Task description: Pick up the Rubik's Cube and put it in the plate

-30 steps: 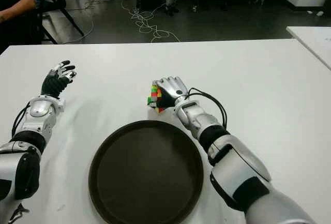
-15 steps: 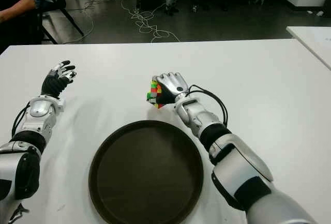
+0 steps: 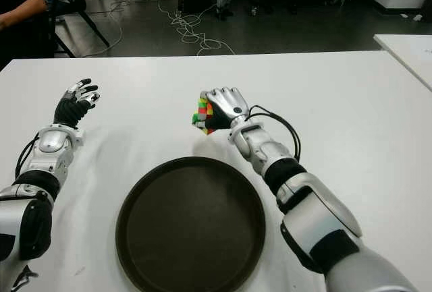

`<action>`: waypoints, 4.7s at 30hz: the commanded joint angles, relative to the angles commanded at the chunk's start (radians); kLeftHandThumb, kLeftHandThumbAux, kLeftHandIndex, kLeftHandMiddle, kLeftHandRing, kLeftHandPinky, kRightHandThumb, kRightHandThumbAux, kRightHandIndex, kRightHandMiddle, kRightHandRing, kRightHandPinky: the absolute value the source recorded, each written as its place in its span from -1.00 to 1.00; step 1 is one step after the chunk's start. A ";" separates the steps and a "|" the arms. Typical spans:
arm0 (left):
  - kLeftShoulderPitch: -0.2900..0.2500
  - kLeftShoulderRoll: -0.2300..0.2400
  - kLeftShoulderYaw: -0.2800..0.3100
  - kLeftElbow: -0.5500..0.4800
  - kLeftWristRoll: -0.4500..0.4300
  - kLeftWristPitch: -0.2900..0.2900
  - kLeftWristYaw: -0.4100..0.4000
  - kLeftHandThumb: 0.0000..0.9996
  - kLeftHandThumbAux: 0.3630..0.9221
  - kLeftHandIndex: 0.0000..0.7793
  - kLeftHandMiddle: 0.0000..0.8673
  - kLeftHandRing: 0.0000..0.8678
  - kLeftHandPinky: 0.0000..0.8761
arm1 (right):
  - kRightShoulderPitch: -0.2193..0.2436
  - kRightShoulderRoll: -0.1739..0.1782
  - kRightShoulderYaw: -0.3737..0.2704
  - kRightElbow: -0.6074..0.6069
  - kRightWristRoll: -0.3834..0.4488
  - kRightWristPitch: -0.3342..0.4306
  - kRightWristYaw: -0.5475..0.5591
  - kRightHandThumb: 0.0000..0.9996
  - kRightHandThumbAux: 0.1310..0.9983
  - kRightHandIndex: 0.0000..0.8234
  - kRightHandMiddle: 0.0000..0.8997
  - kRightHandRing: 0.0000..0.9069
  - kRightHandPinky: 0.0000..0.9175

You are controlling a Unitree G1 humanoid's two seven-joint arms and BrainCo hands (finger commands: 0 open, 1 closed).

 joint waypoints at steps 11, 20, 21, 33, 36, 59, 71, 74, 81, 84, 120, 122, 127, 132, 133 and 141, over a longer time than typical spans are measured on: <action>-0.002 0.001 0.001 0.000 0.000 0.001 0.000 -0.65 -0.19 -0.68 -0.59 -0.61 -0.63 | 0.107 -0.054 -0.002 -0.276 -0.028 0.049 0.074 0.37 0.39 0.03 0.35 0.35 0.29; 0.001 0.000 -0.001 0.000 0.002 -0.004 0.001 -0.66 -0.23 -0.67 -0.58 -0.61 -0.63 | 0.298 -0.085 0.014 -0.639 -0.061 0.092 0.200 0.37 0.39 0.03 0.31 0.32 0.29; 0.001 0.001 -0.001 0.000 0.002 -0.003 0.001 -0.65 -0.24 -0.67 -0.58 -0.61 -0.63 | 0.314 -0.089 0.015 -0.661 -0.063 0.089 0.208 0.37 0.39 0.03 0.32 0.32 0.29; -0.001 -0.003 0.007 0.001 -0.004 0.001 0.003 -0.64 -0.20 -0.66 -0.57 -0.61 -0.67 | 0.403 -0.096 0.008 -0.816 -0.075 0.061 0.313 0.38 0.39 0.02 0.37 0.39 0.34; -0.002 -0.003 0.005 0.001 -0.001 0.003 0.008 -0.65 -0.19 -0.65 -0.56 -0.62 -0.66 | 0.417 -0.100 0.013 -0.850 -0.078 0.052 0.337 0.38 0.39 0.02 0.38 0.41 0.36; -0.002 0.006 -0.006 0.001 0.008 0.007 0.005 -0.66 -0.25 -0.69 -0.57 -0.62 -0.68 | 0.479 -0.121 0.013 -0.951 -0.108 -0.058 0.403 0.38 0.39 0.03 0.46 0.47 0.40; -0.003 0.006 0.007 0.002 -0.006 0.009 -0.008 -0.65 -0.24 -0.62 -0.54 -0.59 -0.67 | 0.547 -0.117 0.000 -0.997 -0.066 -0.072 0.430 0.38 0.38 0.03 0.43 0.44 0.38; -0.002 0.006 0.008 0.002 -0.005 0.007 -0.009 -0.65 -0.26 -0.63 -0.55 -0.60 -0.68 | 0.559 -0.118 -0.004 -1.009 -0.065 -0.075 0.442 0.38 0.38 0.03 0.42 0.44 0.37; -0.001 0.006 0.011 0.001 -0.008 0.006 -0.017 -0.65 -0.23 -0.62 -0.56 -0.60 -0.65 | 0.575 -0.118 -0.007 -1.020 -0.067 -0.078 0.470 0.38 0.39 0.03 0.39 0.41 0.35; -0.002 0.006 0.016 0.001 -0.013 0.007 -0.021 -0.63 -0.25 -0.61 -0.55 -0.59 -0.65 | 0.583 -0.112 -0.009 -1.017 -0.059 -0.080 0.471 0.38 0.39 0.03 0.38 0.40 0.35; 0.001 0.012 0.012 0.003 -0.004 0.004 -0.009 -0.67 -0.20 -0.66 -0.56 -0.61 -0.70 | 0.590 -0.094 -0.004 -0.966 -0.113 -0.074 0.436 0.37 0.39 0.02 0.19 0.21 0.17; 0.001 0.011 0.014 0.004 -0.006 0.005 -0.010 -0.67 -0.22 -0.67 -0.56 -0.60 -0.68 | 0.590 -0.094 -0.004 -0.966 -0.125 -0.072 0.425 0.36 0.39 0.00 0.00 0.02 0.02; 0.000 0.012 0.018 0.003 -0.010 0.007 -0.017 -0.68 -0.24 -0.65 -0.54 -0.58 -0.67 | 0.589 -0.089 -0.002 -0.974 -0.149 -0.056 0.425 0.33 0.41 -0.03 -0.42 -0.39 -0.29; 0.000 0.010 0.025 0.004 -0.015 0.011 -0.014 -0.67 -0.20 -0.63 -0.54 -0.58 -0.69 | 0.583 -0.092 0.005 -0.992 -0.151 -0.027 0.493 -0.68 0.34 -0.78 -0.87 -0.87 -0.82; 0.000 0.009 0.027 0.004 -0.015 0.011 -0.013 -0.67 -0.19 -0.63 -0.54 -0.58 -0.69 | 0.580 -0.093 0.007 -0.992 -0.152 -0.025 0.502 -0.74 0.32 -0.83 -0.90 -0.90 -0.86; 0.000 0.008 0.027 0.004 -0.010 0.009 -0.003 -0.69 -0.16 -0.68 -0.57 -0.62 -0.73 | 0.566 -0.103 0.011 -0.990 -0.162 -0.029 0.522 -0.89 0.08 -0.99 -1.00 -1.00 -0.99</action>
